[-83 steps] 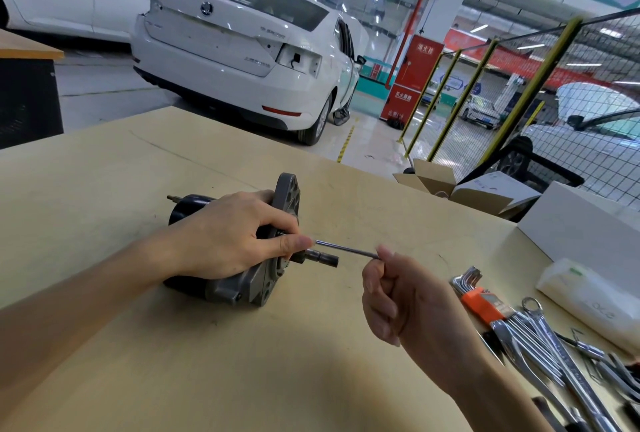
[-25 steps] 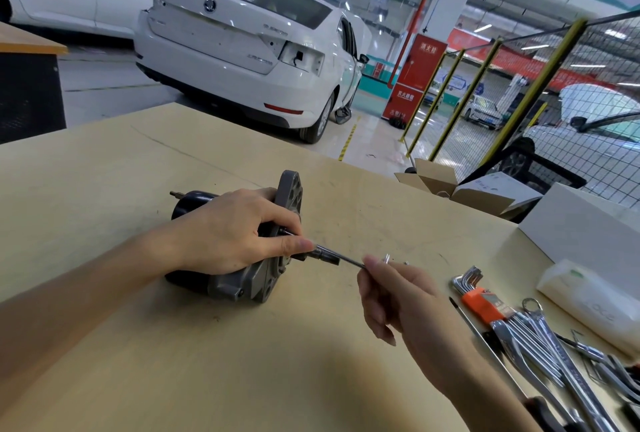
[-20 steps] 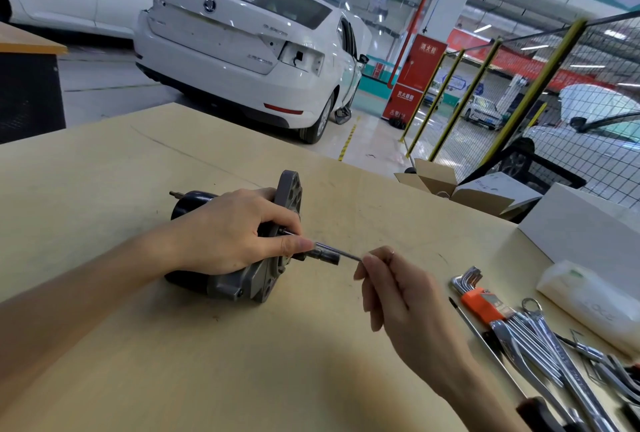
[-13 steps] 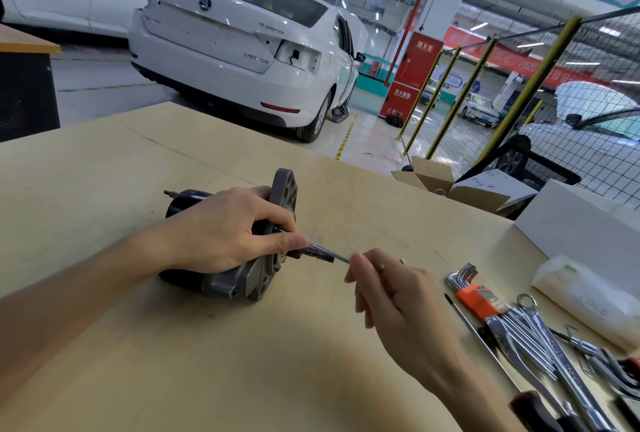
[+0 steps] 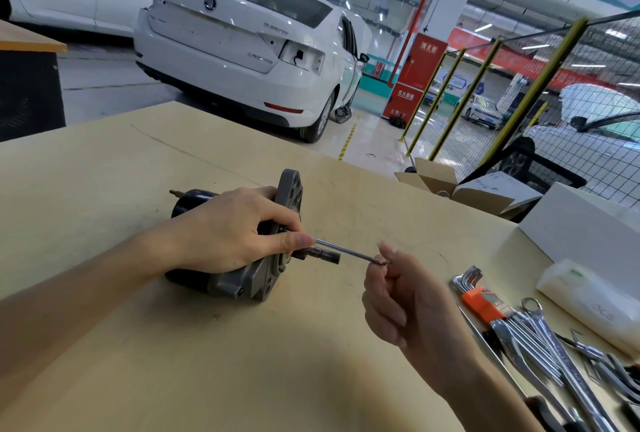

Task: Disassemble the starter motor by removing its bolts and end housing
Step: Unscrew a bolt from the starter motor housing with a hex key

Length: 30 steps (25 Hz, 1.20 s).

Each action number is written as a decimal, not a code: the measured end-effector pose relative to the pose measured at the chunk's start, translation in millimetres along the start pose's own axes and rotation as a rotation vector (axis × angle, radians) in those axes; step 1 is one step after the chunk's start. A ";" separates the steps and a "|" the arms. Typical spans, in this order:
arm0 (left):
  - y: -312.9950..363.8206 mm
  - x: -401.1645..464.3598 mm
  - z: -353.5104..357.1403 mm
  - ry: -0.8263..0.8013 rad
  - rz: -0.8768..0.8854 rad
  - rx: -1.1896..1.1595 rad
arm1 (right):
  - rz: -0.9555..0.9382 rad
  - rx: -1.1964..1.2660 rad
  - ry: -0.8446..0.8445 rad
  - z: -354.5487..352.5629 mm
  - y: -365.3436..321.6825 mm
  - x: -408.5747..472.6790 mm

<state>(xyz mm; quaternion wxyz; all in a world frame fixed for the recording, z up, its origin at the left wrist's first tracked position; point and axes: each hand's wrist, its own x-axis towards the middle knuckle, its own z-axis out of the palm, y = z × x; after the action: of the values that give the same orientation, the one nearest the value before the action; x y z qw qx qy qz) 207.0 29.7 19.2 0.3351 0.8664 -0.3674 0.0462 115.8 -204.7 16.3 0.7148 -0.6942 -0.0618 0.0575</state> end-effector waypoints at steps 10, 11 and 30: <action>-2.1 0.4 2.2 0.024 0.016 0.009 | -0.481 -0.968 0.192 -14.2 0.2 -2.0; -2.4 0.5 2.6 0.029 0.016 0.014 | -0.582 -1.095 0.214 -17.5 0.9 -0.9; -0.6 -0.7 3.0 0.029 0.037 0.040 | 0.238 -0.085 0.213 -3.6 -0.8 6.1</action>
<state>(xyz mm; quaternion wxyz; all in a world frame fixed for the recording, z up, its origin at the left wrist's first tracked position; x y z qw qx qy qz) 206.4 28.5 16.4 0.3220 0.8652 -0.3776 0.0722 122.4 -207.2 17.0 0.6754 -0.7285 0.0948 0.0653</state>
